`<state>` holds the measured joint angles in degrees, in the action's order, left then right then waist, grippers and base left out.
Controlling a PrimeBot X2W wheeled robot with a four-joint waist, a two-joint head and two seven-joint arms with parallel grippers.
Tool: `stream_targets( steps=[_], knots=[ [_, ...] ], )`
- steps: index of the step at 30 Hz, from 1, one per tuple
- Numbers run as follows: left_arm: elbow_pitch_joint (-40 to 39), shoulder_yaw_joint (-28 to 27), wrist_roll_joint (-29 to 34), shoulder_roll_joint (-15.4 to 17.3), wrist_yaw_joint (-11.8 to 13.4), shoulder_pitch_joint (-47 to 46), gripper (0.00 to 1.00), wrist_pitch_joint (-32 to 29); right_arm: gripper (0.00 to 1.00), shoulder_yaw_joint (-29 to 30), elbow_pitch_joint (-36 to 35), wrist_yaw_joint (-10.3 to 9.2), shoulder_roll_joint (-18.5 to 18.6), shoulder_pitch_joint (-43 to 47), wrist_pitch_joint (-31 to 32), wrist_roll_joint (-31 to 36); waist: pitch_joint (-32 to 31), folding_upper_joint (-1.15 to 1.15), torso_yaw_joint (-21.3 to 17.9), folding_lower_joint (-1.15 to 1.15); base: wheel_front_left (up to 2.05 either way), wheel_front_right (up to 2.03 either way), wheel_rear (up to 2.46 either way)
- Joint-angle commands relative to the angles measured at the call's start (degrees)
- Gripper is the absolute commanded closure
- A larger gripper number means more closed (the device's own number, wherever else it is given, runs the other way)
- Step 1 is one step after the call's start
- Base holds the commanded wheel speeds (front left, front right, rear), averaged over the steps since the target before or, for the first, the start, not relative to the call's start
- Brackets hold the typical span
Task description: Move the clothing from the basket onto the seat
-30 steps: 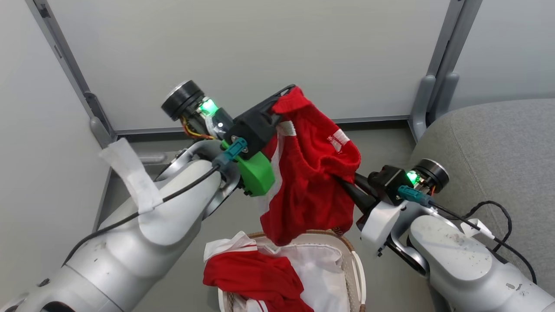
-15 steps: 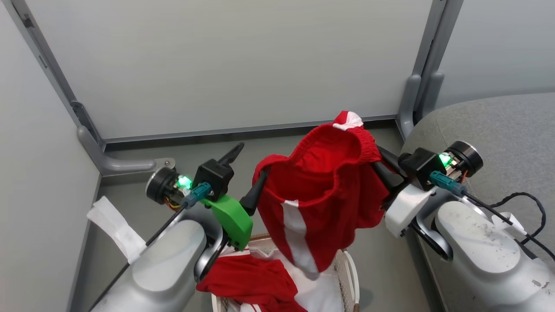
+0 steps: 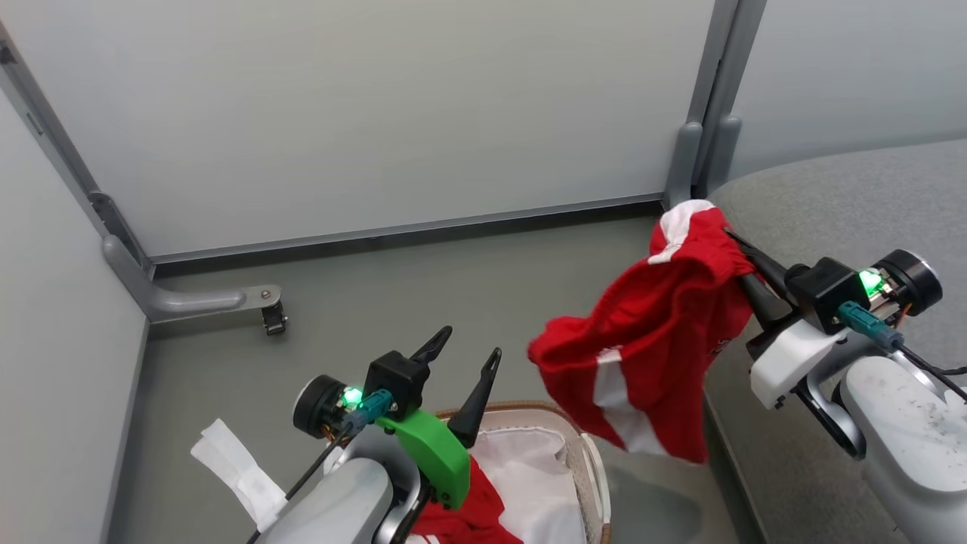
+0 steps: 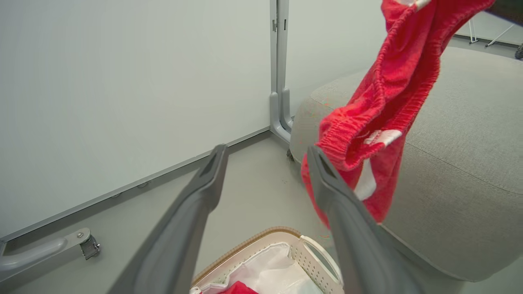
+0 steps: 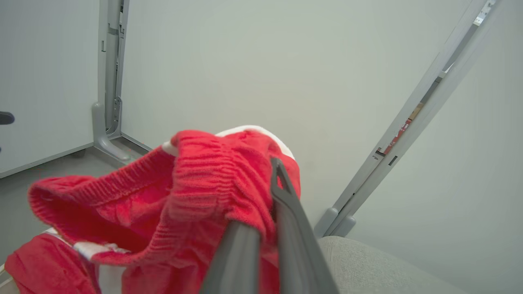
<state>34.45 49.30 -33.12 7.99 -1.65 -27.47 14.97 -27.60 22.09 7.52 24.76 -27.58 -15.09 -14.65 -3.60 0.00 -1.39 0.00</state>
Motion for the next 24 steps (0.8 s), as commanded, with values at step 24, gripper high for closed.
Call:
stream_targets(
  steps=[24],
  knots=[
    [-3.84,-4.66,7.41,-3.58,-1.48,8.42,0.00,0.19,1.00,8.17,-4.22,-0.07,3.97,6.65,-0.07,2.40,2.09,0.00,-10.66,0.00,0.00,0.00,0.00]
  ],
)
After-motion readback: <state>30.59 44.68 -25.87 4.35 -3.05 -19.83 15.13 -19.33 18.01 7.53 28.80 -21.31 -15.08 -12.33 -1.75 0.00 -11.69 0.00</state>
